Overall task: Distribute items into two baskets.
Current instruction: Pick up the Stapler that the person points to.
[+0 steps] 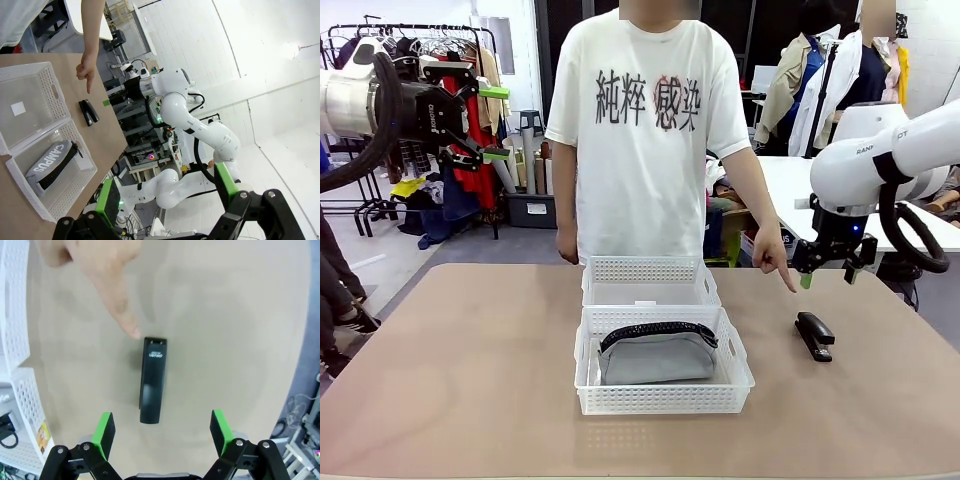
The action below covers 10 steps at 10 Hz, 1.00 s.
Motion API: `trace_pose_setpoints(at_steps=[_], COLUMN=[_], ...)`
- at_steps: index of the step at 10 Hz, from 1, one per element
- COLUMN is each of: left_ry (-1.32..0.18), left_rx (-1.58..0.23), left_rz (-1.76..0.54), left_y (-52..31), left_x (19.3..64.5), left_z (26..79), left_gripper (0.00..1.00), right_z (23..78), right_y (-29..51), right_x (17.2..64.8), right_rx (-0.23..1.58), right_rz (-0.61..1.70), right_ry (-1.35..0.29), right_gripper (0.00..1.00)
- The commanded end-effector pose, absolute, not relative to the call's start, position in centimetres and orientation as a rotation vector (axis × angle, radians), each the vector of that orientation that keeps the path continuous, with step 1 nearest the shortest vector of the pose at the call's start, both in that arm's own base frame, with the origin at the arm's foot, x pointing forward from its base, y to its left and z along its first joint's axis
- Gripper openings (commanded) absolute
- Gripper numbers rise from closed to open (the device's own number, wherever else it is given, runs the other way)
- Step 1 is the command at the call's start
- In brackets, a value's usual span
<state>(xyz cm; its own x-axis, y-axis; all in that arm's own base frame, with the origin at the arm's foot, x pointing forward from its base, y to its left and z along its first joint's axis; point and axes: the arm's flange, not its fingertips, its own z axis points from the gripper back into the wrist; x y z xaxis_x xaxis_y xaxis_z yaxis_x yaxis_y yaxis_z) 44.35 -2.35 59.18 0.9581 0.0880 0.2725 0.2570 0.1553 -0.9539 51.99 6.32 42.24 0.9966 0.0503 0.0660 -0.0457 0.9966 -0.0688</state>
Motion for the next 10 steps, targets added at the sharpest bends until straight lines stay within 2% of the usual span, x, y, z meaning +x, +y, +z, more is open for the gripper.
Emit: trace_pose_setpoints(at_steps=[1,5,10], left_ry=[-0.289,-0.289,-0.289], left_rx=[-1.432,-1.432,-1.432], left_rz=[-0.128,-0.128,-0.128], left_y=[-2.2,-2.2,-2.2], left_x=[44.2,44.2,44.2], left_z=[59.3,59.3,59.3], left_gripper=[1.00,1.00,1.00], right_z=[41.2,41.5,36.2], right_y=[6.3,6.3,6.1], right_x=[51.9,52.0,54.3], right_rx=[-0.050,-0.067,-0.025], right_rz=[0.068,0.050,0.009], right_ry=[-0.028,-0.043,0.110], right_gripper=[1.00,1.00,1.00])
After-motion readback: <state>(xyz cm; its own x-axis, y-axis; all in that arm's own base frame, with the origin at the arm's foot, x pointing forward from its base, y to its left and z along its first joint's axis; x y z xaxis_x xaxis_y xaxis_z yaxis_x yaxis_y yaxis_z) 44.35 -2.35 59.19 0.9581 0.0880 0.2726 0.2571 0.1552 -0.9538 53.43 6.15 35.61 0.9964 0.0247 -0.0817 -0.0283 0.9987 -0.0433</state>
